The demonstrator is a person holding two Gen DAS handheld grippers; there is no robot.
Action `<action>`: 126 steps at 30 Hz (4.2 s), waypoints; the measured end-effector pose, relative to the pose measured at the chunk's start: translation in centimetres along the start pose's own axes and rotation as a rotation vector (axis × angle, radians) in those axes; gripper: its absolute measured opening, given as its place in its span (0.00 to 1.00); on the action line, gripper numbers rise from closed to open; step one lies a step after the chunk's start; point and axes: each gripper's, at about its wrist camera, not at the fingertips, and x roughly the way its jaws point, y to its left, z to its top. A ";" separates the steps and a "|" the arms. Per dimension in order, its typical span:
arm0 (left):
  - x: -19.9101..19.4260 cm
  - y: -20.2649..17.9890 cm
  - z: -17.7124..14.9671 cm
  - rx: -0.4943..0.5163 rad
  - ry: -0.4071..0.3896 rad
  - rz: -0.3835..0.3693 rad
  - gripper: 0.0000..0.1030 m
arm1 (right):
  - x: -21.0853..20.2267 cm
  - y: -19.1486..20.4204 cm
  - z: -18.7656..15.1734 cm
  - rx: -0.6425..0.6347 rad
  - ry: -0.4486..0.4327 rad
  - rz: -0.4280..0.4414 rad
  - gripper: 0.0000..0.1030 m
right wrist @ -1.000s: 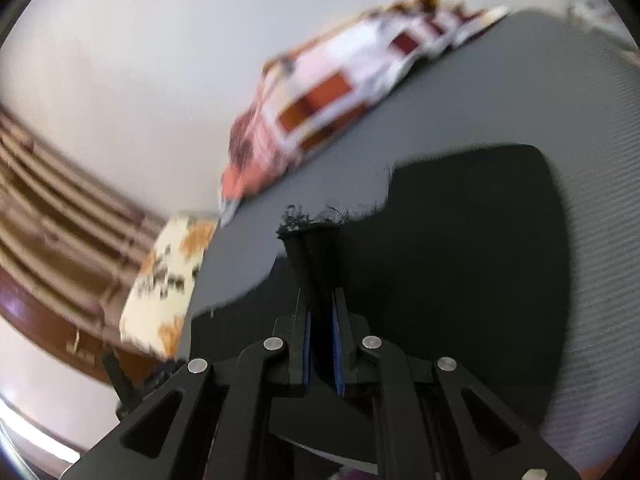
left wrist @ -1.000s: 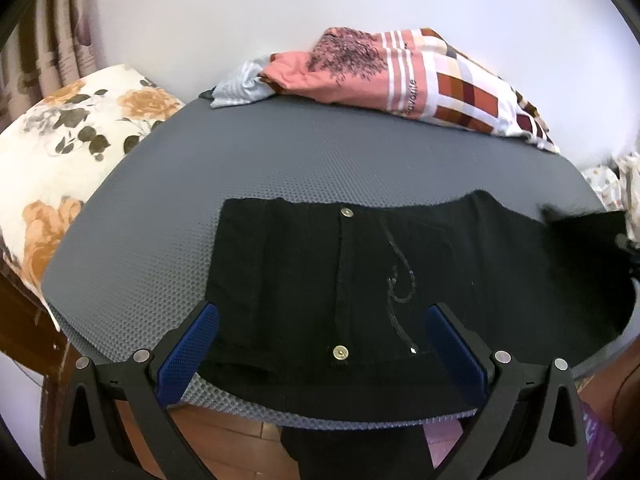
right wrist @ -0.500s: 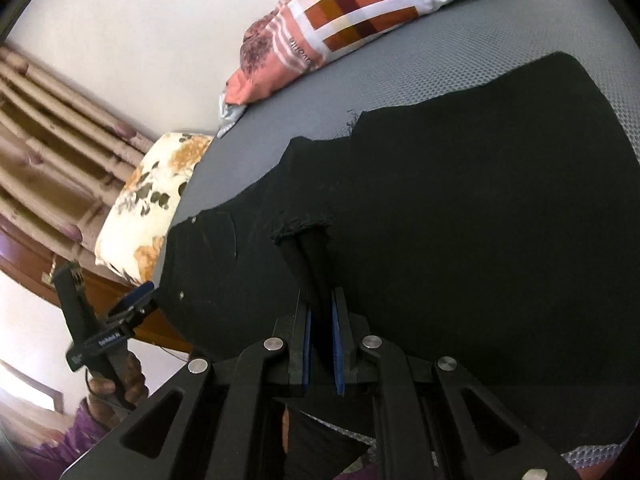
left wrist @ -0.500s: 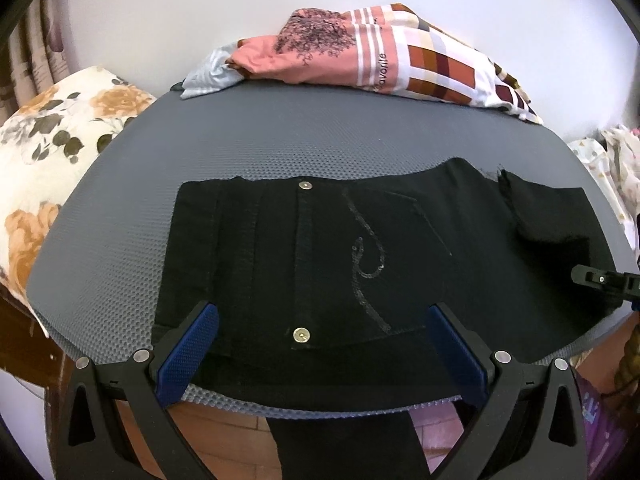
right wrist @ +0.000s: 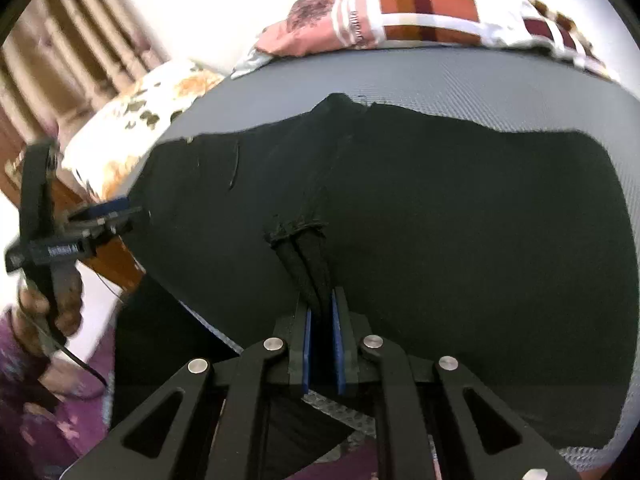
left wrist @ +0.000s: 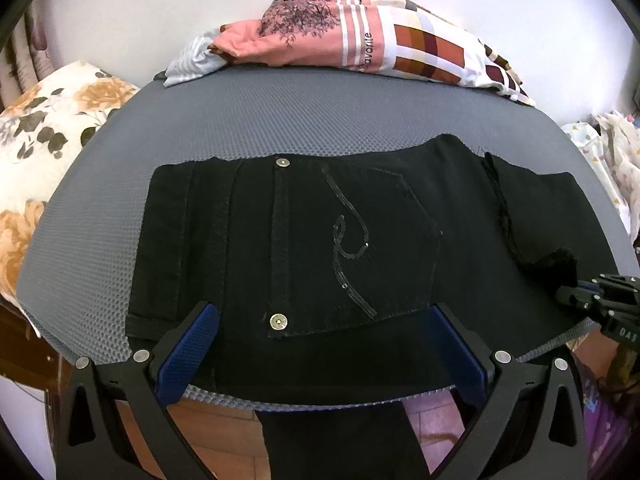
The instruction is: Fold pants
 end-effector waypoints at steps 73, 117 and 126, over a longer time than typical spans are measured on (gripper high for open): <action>1.5 16.2 -2.9 -0.571 0.158 -0.365 0.98 | 1.2 0.1 0.4 0.187 -0.016 0.281 0.47; 2.5 14.6 -3.6 -0.642 0.031 -0.421 0.33 | 1.3 0.8 0.6 0.173 -0.024 0.327 0.73; 2.8 14.5 -3.2 -0.670 0.050 -0.431 0.32 | 1.5 1.0 0.7 0.169 -0.024 0.333 0.75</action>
